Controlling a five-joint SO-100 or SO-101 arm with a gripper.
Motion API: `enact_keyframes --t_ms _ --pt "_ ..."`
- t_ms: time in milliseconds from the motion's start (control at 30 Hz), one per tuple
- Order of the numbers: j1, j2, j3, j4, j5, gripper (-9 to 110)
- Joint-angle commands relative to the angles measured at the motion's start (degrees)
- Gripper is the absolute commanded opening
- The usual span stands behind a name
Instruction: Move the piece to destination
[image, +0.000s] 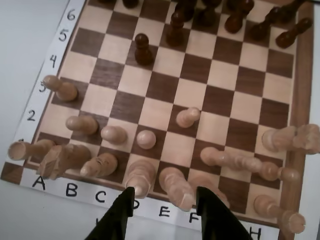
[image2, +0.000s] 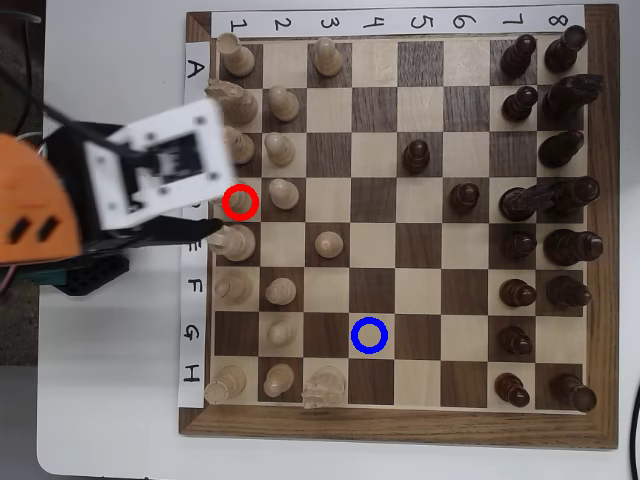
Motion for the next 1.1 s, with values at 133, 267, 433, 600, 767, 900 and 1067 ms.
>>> enact_keyframes --t_ms 133,267,433,600,767,900,1067 --pt "2.2 -2.3 0.0 0.1 -0.5 18" --pt "2.5 -1.4 1.8 0.2 -2.9 19" --pt "3.8 0.3 5.4 0.3 -8.0 17" --pt "1.5 -1.4 5.9 0.3 -8.0 16" --pt "-2.5 -2.3 5.6 0.2 -6.5 17" --pt "-6.7 -2.3 5.8 0.2 -4.3 17" --pt "-7.9 -3.2 7.2 0.2 -4.1 17"
